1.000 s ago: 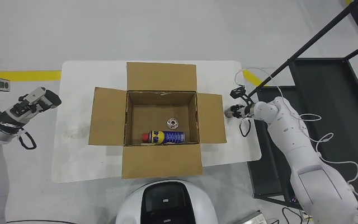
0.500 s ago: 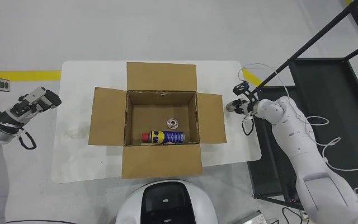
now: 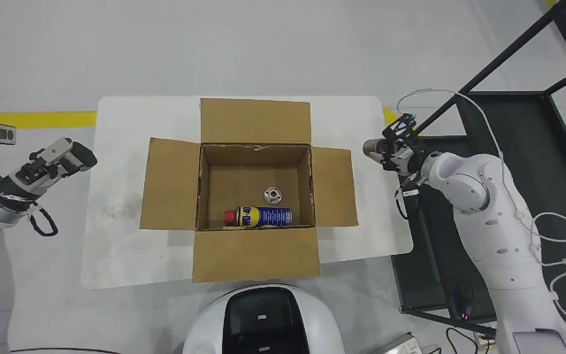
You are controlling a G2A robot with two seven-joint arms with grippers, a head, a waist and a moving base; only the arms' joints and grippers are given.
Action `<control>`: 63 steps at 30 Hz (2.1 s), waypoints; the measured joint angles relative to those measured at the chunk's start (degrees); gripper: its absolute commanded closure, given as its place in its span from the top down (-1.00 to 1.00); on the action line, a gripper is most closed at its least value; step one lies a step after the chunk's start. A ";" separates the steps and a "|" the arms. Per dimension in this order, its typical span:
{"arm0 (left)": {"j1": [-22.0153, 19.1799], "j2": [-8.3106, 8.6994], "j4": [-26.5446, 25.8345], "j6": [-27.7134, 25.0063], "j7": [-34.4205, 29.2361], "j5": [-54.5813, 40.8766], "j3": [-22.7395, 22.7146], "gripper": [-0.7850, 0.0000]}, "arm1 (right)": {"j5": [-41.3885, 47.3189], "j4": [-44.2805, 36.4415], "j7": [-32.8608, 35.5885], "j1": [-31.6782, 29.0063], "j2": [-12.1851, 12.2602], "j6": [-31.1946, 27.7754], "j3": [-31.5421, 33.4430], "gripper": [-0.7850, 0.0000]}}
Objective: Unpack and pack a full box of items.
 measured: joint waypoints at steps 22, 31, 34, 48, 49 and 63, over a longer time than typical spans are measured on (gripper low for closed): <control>0.00 0.00 0.00 0.00 0.00 0.00 0.00 1.00 | 4.06 -4.60 10.55 20.59 -5.17 -0.80 -32.94 -1.00; 0.00 0.00 0.00 0.00 0.00 0.00 0.00 1.00 | 6.27 3.99 11.01 31.24 -9.83 2.35 -45.40 -1.00; 0.00 0.00 0.00 0.00 0.00 0.00 0.00 1.00 | 6.05 6.34 10.74 33.49 -11.43 2.67 -49.13 -1.00; 0.00 0.00 0.00 0.00 0.00 0.00 0.00 1.00 | 4.29 24.72 5.65 42.06 -21.22 5.40 -63.72 -1.00; 0.00 0.00 0.00 0.00 0.00 0.00 0.00 1.00 | 4.46 26.84 5.07 42.63 -22.11 5.57 -64.38 -1.00; 0.00 0.00 0.00 0.00 0.00 0.00 0.00 1.00 | 4.87 44.94 1.77 46.58 -29.35 3.01 -68.02 0.26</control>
